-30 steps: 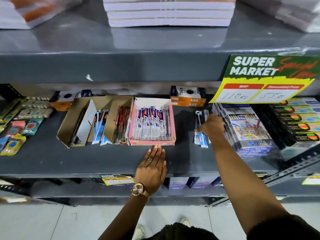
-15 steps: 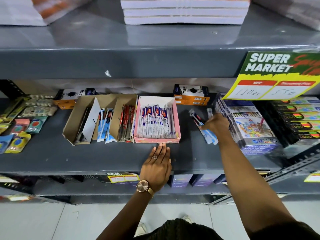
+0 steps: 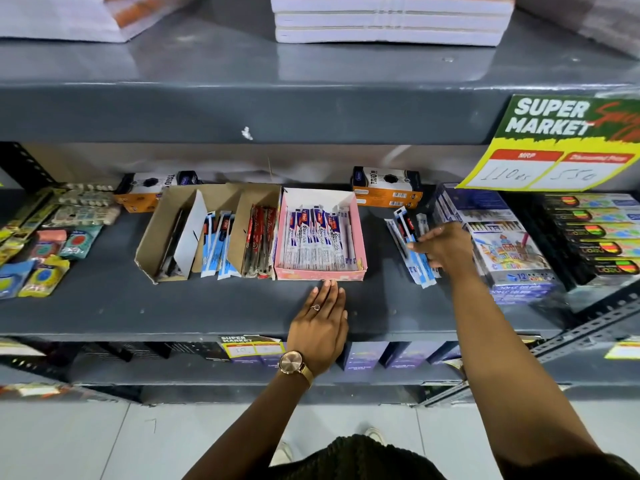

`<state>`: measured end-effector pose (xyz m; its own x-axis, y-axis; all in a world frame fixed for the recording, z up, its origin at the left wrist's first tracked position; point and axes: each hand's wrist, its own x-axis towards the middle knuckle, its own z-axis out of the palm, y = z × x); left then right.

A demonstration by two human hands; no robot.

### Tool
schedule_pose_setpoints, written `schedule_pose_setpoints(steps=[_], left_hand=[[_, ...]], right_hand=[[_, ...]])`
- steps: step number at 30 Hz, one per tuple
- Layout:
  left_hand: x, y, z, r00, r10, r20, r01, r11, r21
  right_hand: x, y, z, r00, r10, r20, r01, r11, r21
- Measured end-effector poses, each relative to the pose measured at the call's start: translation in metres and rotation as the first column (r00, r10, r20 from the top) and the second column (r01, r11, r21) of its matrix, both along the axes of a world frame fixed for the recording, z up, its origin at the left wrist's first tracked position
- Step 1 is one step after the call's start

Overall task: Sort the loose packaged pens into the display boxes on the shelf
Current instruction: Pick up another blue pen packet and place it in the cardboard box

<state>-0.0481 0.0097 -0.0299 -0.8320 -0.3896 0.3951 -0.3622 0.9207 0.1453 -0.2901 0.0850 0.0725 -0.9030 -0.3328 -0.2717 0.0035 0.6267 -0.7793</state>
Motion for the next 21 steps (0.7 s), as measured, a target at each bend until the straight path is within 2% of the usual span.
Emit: schedule_pose_setpoints(steps=[2, 5, 7, 10, 11, 13, 14, 16, 19, 21], left_hand=[[0.0, 0.001, 0.003, 0.999, 0.004, -0.038, -0.002, 0.998, 0.059], [0.004, 0.002, 0.011, 0.985, 0.093, -0.145, -0.045, 0.951, 0.306], [0.01, 0.0, 0.021, 0.964, 0.153, -0.217, -0.04, 0.893, 0.449], [0.016, -0.005, 0.037, 0.898, 0.222, -0.38, 0.045, 0.812, 0.582], [0.017, -0.008, 0.042, 0.865, 0.266, -0.426, 0.1, 0.741, 0.665], [0.021, -0.011, 0.054, 0.794, 0.378, -0.476, 0.273, 0.478, 0.835], [0.025, -0.014, 0.059, 0.754, 0.443, -0.484, 0.363, 0.333, 0.87], [0.035, -0.022, 0.068, 0.708, 0.557, -0.435, 0.441, 0.133, 0.888], [0.054, -0.033, 0.074, 0.719, 0.629, -0.297, 0.426, -0.061, 0.903], [0.067, -0.037, 0.075, 0.748, 0.626, -0.221, 0.378, -0.127, 0.917]], right_hand=[[0.006, 0.006, 0.008, 0.996, 0.028, 0.081, -0.018, 0.992, -0.125], [0.024, 0.016, 0.02, 0.976, 0.128, 0.175, -0.082, 0.964, -0.252], [0.04, 0.021, 0.026, 0.955, 0.196, 0.225, -0.133, 0.954, -0.267], [0.068, 0.023, 0.031, 0.9, 0.324, 0.292, -0.252, 0.933, -0.257], [0.078, 0.022, 0.031, 0.875, 0.367, 0.316, -0.287, 0.918, -0.273], [0.1, 0.019, 0.026, 0.825, 0.433, 0.362, -0.337, 0.892, -0.301], [0.111, 0.016, 0.023, 0.804, 0.455, 0.382, -0.359, 0.884, -0.298], [0.132, 0.011, 0.017, 0.774, 0.479, 0.413, -0.39, 0.876, -0.285], [0.159, 0.003, 0.008, 0.753, 0.49, 0.44, -0.384, 0.869, -0.311], [0.174, 0.0, 0.003, 0.739, 0.503, 0.447, -0.388, 0.861, -0.328]])
